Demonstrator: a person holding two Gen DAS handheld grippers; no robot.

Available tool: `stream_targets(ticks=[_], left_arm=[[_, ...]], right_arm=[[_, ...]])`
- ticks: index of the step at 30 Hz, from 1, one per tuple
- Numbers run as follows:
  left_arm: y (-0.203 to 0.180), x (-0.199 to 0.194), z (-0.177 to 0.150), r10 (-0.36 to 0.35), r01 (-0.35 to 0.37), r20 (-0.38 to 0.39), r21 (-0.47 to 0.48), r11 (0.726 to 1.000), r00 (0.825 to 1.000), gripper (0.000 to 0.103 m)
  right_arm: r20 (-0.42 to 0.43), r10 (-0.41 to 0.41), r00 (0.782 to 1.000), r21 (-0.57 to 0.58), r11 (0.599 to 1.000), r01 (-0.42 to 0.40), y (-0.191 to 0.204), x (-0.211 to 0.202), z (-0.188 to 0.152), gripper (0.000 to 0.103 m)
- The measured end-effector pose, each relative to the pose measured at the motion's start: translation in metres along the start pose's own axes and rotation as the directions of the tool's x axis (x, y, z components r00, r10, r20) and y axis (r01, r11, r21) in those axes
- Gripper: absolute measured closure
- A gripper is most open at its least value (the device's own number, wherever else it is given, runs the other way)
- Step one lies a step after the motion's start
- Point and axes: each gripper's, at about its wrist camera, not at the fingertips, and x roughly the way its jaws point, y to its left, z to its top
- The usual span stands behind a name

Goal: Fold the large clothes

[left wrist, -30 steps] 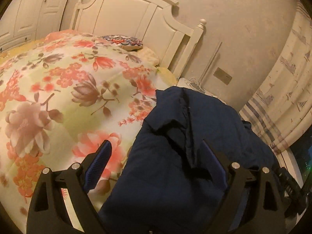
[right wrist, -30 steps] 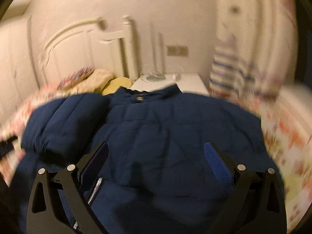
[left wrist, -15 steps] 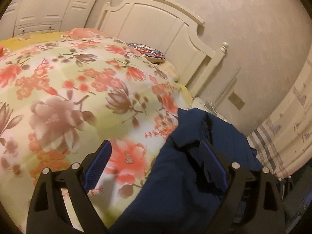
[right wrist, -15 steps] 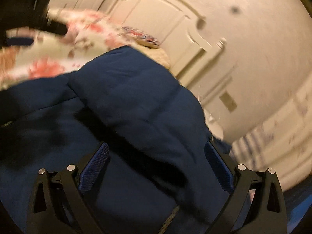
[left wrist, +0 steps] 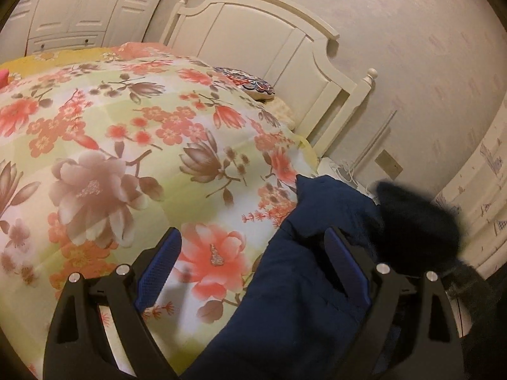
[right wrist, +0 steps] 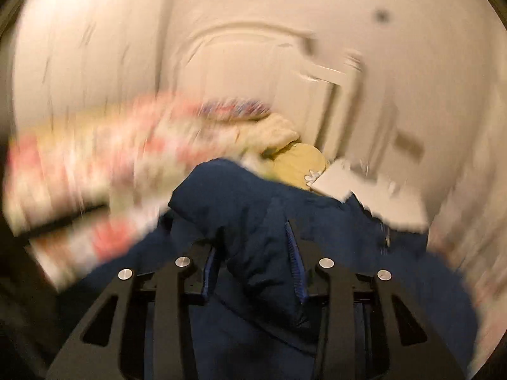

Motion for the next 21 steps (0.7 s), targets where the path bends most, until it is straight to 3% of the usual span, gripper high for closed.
stream_targets(ticks=[1,2,5,9,11,13,16,18,20,21], left_arm=[[-0.001,0.0,0.0,0.0,0.001,-0.002,0.006,1.0,1.0,0.012],[-0.003,0.0,-0.001,0.0,0.0,-0.004,0.014,1.0,1.0,0.012],[-0.007,0.003,-0.002,0.001,0.0,-0.019,0.034,0.999,1.0,0.012],[-0.008,0.007,-0.004,0.0,0.001,-0.039,0.038,0.999,0.999,0.012],[-0.007,0.009,-0.004,0.002,-0.001,-0.045,0.038,0.999,0.999,0.012],[-0.007,0.01,-0.005,0.005,-0.003,-0.049,0.038,0.999,0.999,0.012],[-0.008,0.011,-0.006,0.007,-0.005,-0.053,0.046,0.999,0.999,0.012],[-0.009,0.011,-0.006,0.008,-0.006,-0.052,0.049,0.999,0.999,0.012],[-0.01,0.011,-0.006,0.007,-0.004,-0.053,0.054,0.999,0.999,0.012],[-0.01,0.011,-0.006,0.006,-0.003,-0.051,0.055,0.998,0.999,0.012]], right_arm=[[0.032,0.029,0.999,0.121,0.992,-0.033,-0.028,-0.014,0.002,0.066],[0.076,0.059,0.995,0.273,0.959,-0.078,-0.067,-0.031,0.0,0.066],[0.163,0.087,0.983,0.513,0.843,-0.16,-0.141,-0.059,-0.014,0.067],[0.185,0.041,0.982,0.696,0.7,-0.16,-0.214,-0.078,-0.055,0.067],[0.146,0.018,0.989,0.779,0.614,-0.126,-0.239,-0.076,-0.088,0.067],[0.104,0.009,0.994,0.817,0.569,-0.091,-0.25,-0.07,-0.113,0.066],[0.051,0.017,0.999,0.85,0.524,-0.052,-0.253,-0.061,-0.133,0.065],[0.041,0.015,0.999,0.85,0.525,-0.042,-0.248,-0.062,-0.129,0.055],[0.018,0.034,0.999,0.84,0.542,-0.034,-0.241,-0.057,-0.122,0.033],[0.012,0.038,0.999,0.834,0.551,-0.031,-0.239,-0.056,-0.12,0.03]])
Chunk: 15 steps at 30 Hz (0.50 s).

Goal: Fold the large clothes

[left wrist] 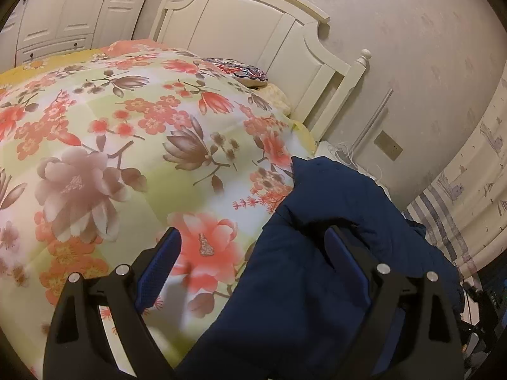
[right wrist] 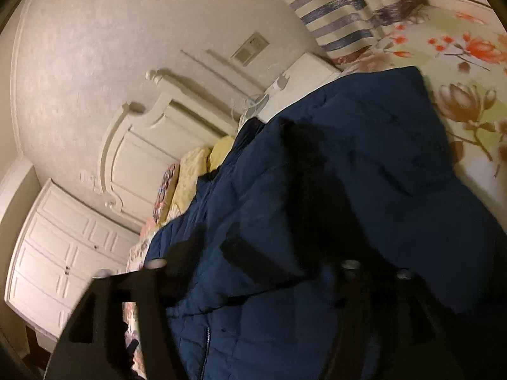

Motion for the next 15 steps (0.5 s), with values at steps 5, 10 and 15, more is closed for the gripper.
stream_targets(ticks=[5,10,15], left_arm=[[0.0,-0.002,0.0,-0.003,0.003,0.003,0.004,1.0,1.0,0.012],[-0.002,-0.003,0.0,-0.006,0.006,0.007,0.006,1.0,1.0,0.012],[-0.005,-0.003,-0.001,-0.006,0.006,0.006,0.018,1.0,1.0,0.012]], right_arm=[[-0.026,-0.127,0.992,-0.126,0.984,0.123,0.022,0.016,-0.012,0.059],[0.101,-0.086,0.991,-0.135,0.986,0.099,0.025,-0.019,-0.008,0.074],[-0.002,-0.198,0.98,-0.12,0.973,0.196,0.006,-0.013,-0.009,0.067]])
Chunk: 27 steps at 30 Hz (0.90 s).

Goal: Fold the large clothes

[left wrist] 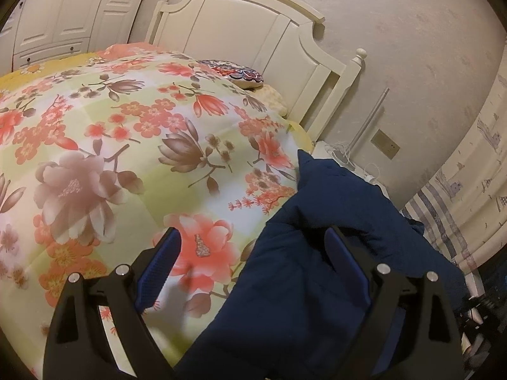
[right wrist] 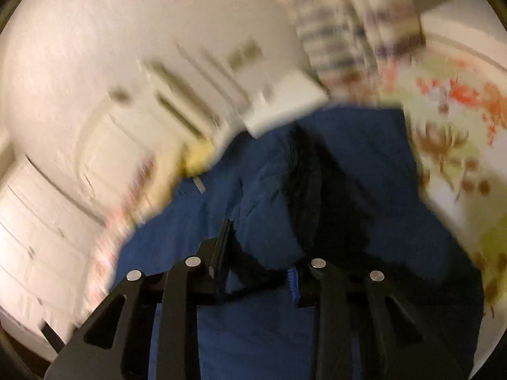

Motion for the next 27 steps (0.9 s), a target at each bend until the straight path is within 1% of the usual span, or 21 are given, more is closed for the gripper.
stream_targets(ticks=[1,3,4,5,6,7,9,10,11,12,14,15,16,17,18,20,22,23,24,26,27], left_arm=[[0.0,0.0,0.0,0.0,0.0,0.0,0.0,1.0,1.0,0.012],[-0.001,0.0,0.0,0.001,-0.001,0.001,-0.001,1.0,1.0,0.012],[0.0,0.0,0.0,0.001,-0.001,-0.001,0.0,1.0,1.0,0.012],[0.0,0.0,0.0,0.001,-0.001,-0.003,0.001,1.0,1.0,0.012],[-0.001,0.0,0.0,0.003,-0.003,-0.005,0.002,1.0,1.0,0.012],[-0.001,0.0,-0.001,0.004,-0.003,-0.005,0.003,1.0,1.0,0.012],[-0.002,-0.001,-0.001,0.005,-0.005,-0.003,0.006,1.0,1.0,0.012],[-0.002,-0.001,-0.001,0.005,-0.005,-0.002,0.006,1.0,1.0,0.012],[-0.002,-0.001,-0.001,0.006,-0.006,-0.002,0.005,1.0,1.0,0.011],[-0.002,-0.002,-0.002,0.007,-0.007,0.0,0.003,1.0,1.0,0.011],[-0.001,-0.002,-0.002,0.007,-0.007,0.001,0.0,1.0,1.0,0.011],[-0.001,-0.001,-0.002,0.007,-0.007,0.0,-0.001,1.0,1.0,0.011],[-0.001,-0.001,-0.002,0.006,-0.006,-0.003,-0.002,1.0,1.0,0.011],[-0.001,0.0,-0.002,0.006,-0.006,-0.005,-0.003,1.0,1.0,0.011],[-0.001,0.0,-0.002,0.008,-0.008,-0.004,-0.004,1.0,1.0,0.011],[-0.005,-0.002,-0.002,0.019,-0.019,0.006,0.014,1.0,1.0,0.011],[-0.021,-0.007,0.001,0.02,-0.021,0.019,0.086,0.996,1.0,0.012],[-0.038,-0.014,0.005,-0.006,0.0,0.036,0.141,0.99,0.999,0.012],[-0.056,-0.02,0.009,-0.037,0.025,0.054,0.203,0.979,0.998,0.011],[-0.093,-0.026,0.017,-0.076,0.048,0.075,0.328,0.944,0.994,0.008],[-0.112,-0.024,0.021,-0.09,0.057,0.068,0.384,0.922,0.994,0.005]], right_arm=[[-0.011,-0.025,1.0,-0.004,1.0,0.025,-0.004,0.0,-0.003,0.06],[0.056,-0.075,0.996,0.041,0.997,0.073,-0.011,-0.014,-0.003,0.046],[0.139,-0.153,0.978,0.075,0.987,0.143,-0.012,-0.03,-0.002,0.043],[0.207,-0.186,0.961,0.071,0.982,0.175,-0.007,-0.043,-0.001,0.043],[0.247,-0.188,0.951,0.044,0.982,0.183,-0.001,-0.05,0.0,0.043],[0.28,-0.185,0.942,-0.024,0.98,0.2,0.013,-0.055,0.001,0.043],[0.309,-0.196,0.931,-0.184,0.948,0.261,0.045,-0.053,0.0,0.043],[0.317,-0.198,0.927,-0.261,0.922,0.286,0.06,-0.047,-0.001,0.042],[0.31,-0.2,0.929,-0.366,0.877,0.311,0.078,-0.036,-0.004,0.037],[0.287,-0.209,0.935,-0.42,0.849,0.319,0.088,-0.024,-0.005,0.037],[0.213,-0.242,0.947,-0.496,0.808,0.318,0.098,0.007,-0.008,0.036],[0.179,-0.268,0.947,-0.516,0.794,0.322,0.098,0.018,-0.011,0.036],[0.14,-0.313,0.939,-0.532,0.776,0.338,0.094,0.031,-0.011,0.036],[0.092,-0.373,0.923,-0.544,0.758,0.36,0.084,0.046,-0.013,0.036],[0.073,-0.363,0.929,-0.539,0.769,0.343,0.078,0.049,-0.015,0.036],[0.042,-0.315,0.948,-0.502,0.814,0.293,0.065,0.048,-0.015,0.035],[0.038,-0.29,0.956,-0.493,0.827,0.27,0.06,0.045,-0.017,0.034],[0.043,-0.285,0.958,-0.494,0.827,0.268,0.059,0.045,-0.019,0.034],[0.043,-0.288,0.957,-0.496,0.825,0.271,0.061,0.047,-0.019,0.033],[0.046,-0.295,0.954,-0.506,0.817,0.277,0.063,0.051,-0.02,0.031],[0.047,-0.297,0.954,-0.508,0.815,0.279,0.065,0.051,-0.02,0.031]])
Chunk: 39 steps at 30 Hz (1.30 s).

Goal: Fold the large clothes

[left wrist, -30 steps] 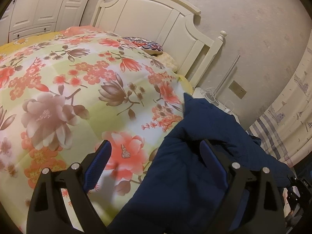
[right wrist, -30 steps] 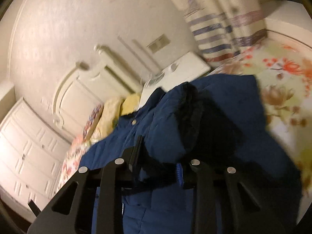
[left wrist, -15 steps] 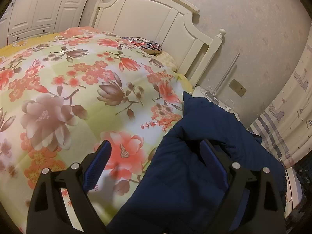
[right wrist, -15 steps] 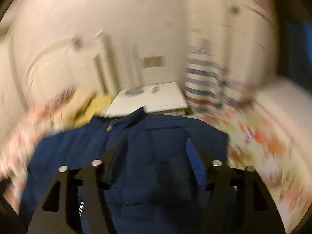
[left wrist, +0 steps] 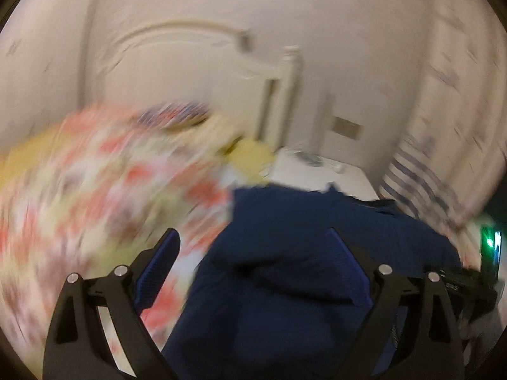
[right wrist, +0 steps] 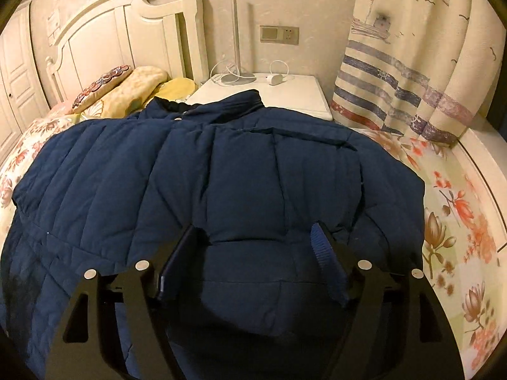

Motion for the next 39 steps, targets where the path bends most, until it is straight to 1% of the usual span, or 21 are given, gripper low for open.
stream_targets(ticks=[1,4,6,7,8,9,10,11,13,14,17,18,19,22,23,25,26,28,31,34,39], left_arm=[[-0.017,0.012,0.012,-0.038,0.039,-0.029,0.054,0.998,0.999,0.002],[-0.035,0.053,0.022,-0.079,0.09,-0.133,0.078,0.993,0.988,0.002],[-0.043,0.099,0.009,-0.086,0.112,-0.297,0.072,0.991,0.951,0.002],[-0.044,0.112,0.001,-0.076,0.105,-0.349,0.065,0.992,0.934,0.003],[-0.045,0.131,-0.013,-0.057,0.094,-0.426,0.067,0.993,0.903,0.003],[-0.049,0.139,-0.024,-0.024,0.082,-0.446,0.111,0.99,0.895,0.003],[-0.055,0.135,-0.027,0.003,0.071,-0.417,0.162,0.984,0.909,0.003],[-0.058,0.133,-0.026,0.01,0.069,-0.409,0.179,0.981,0.912,0.003],[-0.061,0.131,-0.016,-0.025,0.096,-0.411,0.154,0.983,0.911,0.003],[-0.062,0.13,-0.005,-0.043,0.103,-0.391,0.132,0.986,0.919,0.003],[-0.071,0.139,0.026,-0.028,0.075,-0.329,0.132,0.988,0.944,0.002],[-0.074,0.148,0.033,-0.03,0.075,-0.327,0.127,0.989,0.945,0.002],[-0.078,0.16,0.037,-0.029,0.073,-0.345,0.117,0.991,0.938,0.002],[-0.08,0.205,0.034,0.038,0.005,-0.45,0.095,0.995,0.892,0.002],[-0.08,0.216,0.028,0.06,-0.009,-0.464,0.111,0.994,0.884,0.002],[-0.088,0.218,0.022,0.101,-0.025,-0.422,0.183,0.983,0.901,0.002],[-0.091,0.217,0.021,0.116,-0.032,-0.417,0.203,0.979,0.902,0.002],[-0.09,0.209,0.02,0.109,-0.029,-0.412,0.197,0.98,0.904,0.003],[-0.089,0.175,0.017,0.055,0.014,-0.391,0.171,0.985,0.919,0.004],[-0.093,0.124,-0.001,0.045,0.043,-0.361,0.232,0.972,0.932,0.004],[-0.084,0.051,-0.053,-0.001,0.115,-0.384,0.275,0.954,0.923,0.003]], right_arm=[[0.003,-0.001,1.0,0.0,1.0,0.001,0.001,-0.001,0.0,0.031],[0.009,0.014,1.0,0.012,1.0,-0.014,-0.002,-0.003,0.001,0.031],[0.01,0.022,1.0,0.019,1.0,-0.022,-0.003,-0.004,0.0,0.031],[0.011,0.023,1.0,0.02,1.0,-0.023,-0.003,-0.004,0.0,0.031],[0.01,0.021,1.0,0.019,1.0,-0.021,-0.003,-0.004,0.0,0.031],[0.01,0.023,1.0,0.018,1.0,-0.023,-0.003,-0.004,0.0,0.031],[0.01,0.024,1.0,0.018,1.0,-0.024,-0.004,-0.004,0.0,0.03],[0.01,0.025,1.0,0.02,0.999,-0.025,-0.004,-0.004,0.0,0.03],[0.01,0.031,0.999,0.023,0.999,-0.031,-0.005,-0.004,0.001,0.03],[0.01,0.031,0.999,0.023,0.999,-0.031,-0.004,-0.004,0.001,0.029],[0.01,0.028,1.0,0.019,0.999,-0.028,-0.003,-0.004,0.001,0.029],[0.011,0.029,1.0,0.02,0.999,-0.029,-0.003,-0.004,0.001,0.029],[0.011,0.031,0.999,0.022,0.999,-0.031,-0.003,-0.004,0.001,0.029],[0.011,0.039,0.999,0.027,0.999,-0.039,-0.004,-0.004,0.001,0.029],[0.012,0.043,0.999,0.028,0.999,-0.043,-0.005,-0.004,0.001,0.029],[0.016,0.052,0.999,0.031,0.998,-0.052,-0.006,-0.004,0.0,0.029],[0.017,0.055,0.998,0.034,0.998,-0.056,-0.007,-0.004,0.0,0.029],[0.019,0.064,0.998,0.042,0.997,-0.064,-0.008,-0.004,0.0,0.029],[0.022,0.072,0.997,0.049,0.996,-0.073,-0.009,-0.004,0.0,0.029],[0.026,0.076,0.997,0.054,0.995,-0.078,-0.01,-0.005,0.0,0.029],[0.025,0.074,0.997,0.052,0.996,-0.075,-0.01,-0.005,0.0,0.029]])
